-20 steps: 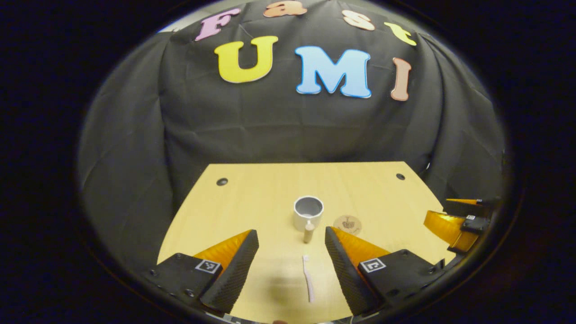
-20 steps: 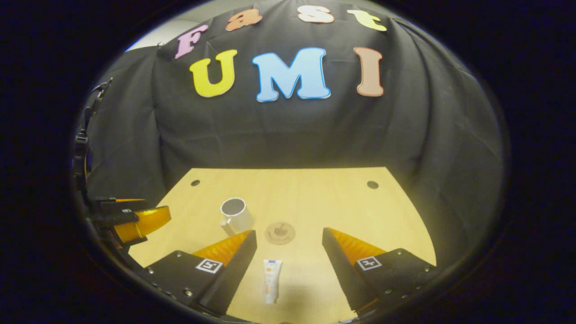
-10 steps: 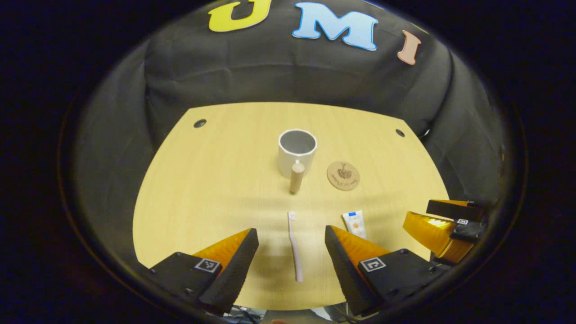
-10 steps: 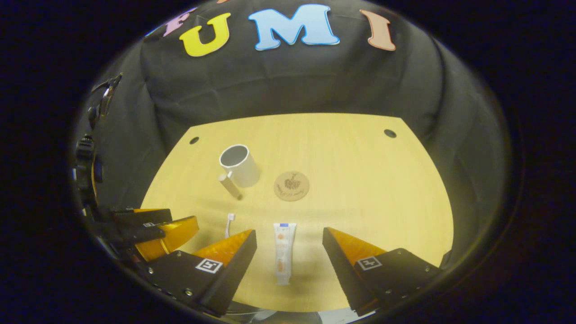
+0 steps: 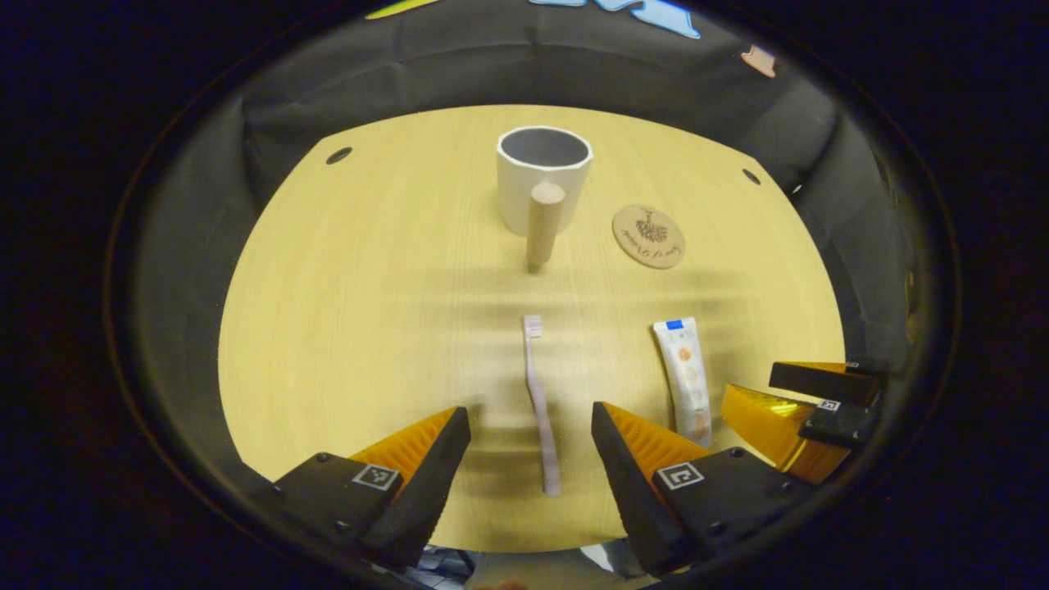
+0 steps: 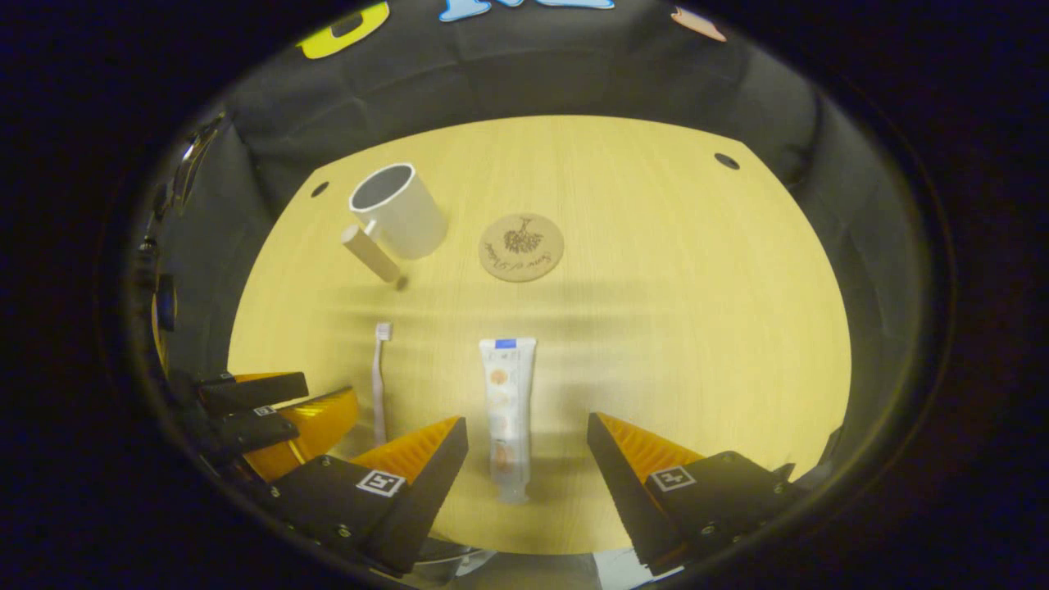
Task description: Put the toothbrush and toothpaste on the desktop into the cup, then pick up the cup and place it on the coaster on the desktop.
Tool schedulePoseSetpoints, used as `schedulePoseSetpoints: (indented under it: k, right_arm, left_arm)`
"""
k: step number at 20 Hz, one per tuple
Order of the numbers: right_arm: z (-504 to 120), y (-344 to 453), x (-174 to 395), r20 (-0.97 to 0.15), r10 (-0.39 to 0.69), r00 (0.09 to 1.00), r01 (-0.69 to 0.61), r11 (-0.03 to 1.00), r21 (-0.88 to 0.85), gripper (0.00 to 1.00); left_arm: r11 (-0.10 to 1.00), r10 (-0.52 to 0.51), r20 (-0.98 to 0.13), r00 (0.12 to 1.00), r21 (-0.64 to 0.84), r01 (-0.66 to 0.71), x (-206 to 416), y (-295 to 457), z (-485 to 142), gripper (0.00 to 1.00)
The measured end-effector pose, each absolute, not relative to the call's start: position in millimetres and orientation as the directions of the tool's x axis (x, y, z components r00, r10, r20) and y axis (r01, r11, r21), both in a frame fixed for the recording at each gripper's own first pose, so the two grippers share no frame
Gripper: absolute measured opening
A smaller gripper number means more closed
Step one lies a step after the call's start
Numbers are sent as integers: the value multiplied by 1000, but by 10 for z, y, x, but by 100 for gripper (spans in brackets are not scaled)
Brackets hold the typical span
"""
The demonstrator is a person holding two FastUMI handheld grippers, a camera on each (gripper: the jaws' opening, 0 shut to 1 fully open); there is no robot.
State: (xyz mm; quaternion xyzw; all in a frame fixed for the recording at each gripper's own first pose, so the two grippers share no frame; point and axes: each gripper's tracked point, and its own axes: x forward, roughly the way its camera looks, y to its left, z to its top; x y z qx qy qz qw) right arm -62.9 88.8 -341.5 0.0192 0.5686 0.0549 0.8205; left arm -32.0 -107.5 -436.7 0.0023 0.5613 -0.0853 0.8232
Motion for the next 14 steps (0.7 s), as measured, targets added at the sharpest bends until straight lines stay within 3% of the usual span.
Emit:
schedulePoseSetpoints:
  k: [4,8,14]
  right_arm:
    - [-3619,885,-677,-952,80,295,-74,995,61,92]
    - [-3736,928,-655,-962,69,263,-85,995,48,90]
    - [-3887,942,-635,-969,42,242,-96,995,19,87]
  left_arm:
    - [988,-115,-946,302,-76,137,-345,-1055,-4633,100]
    - [989,-92,-958,271,-57,134,-352,-1030,-4785,94]
    - [992,-59,-971,234,-31,122,-405,-962,-4958,98]
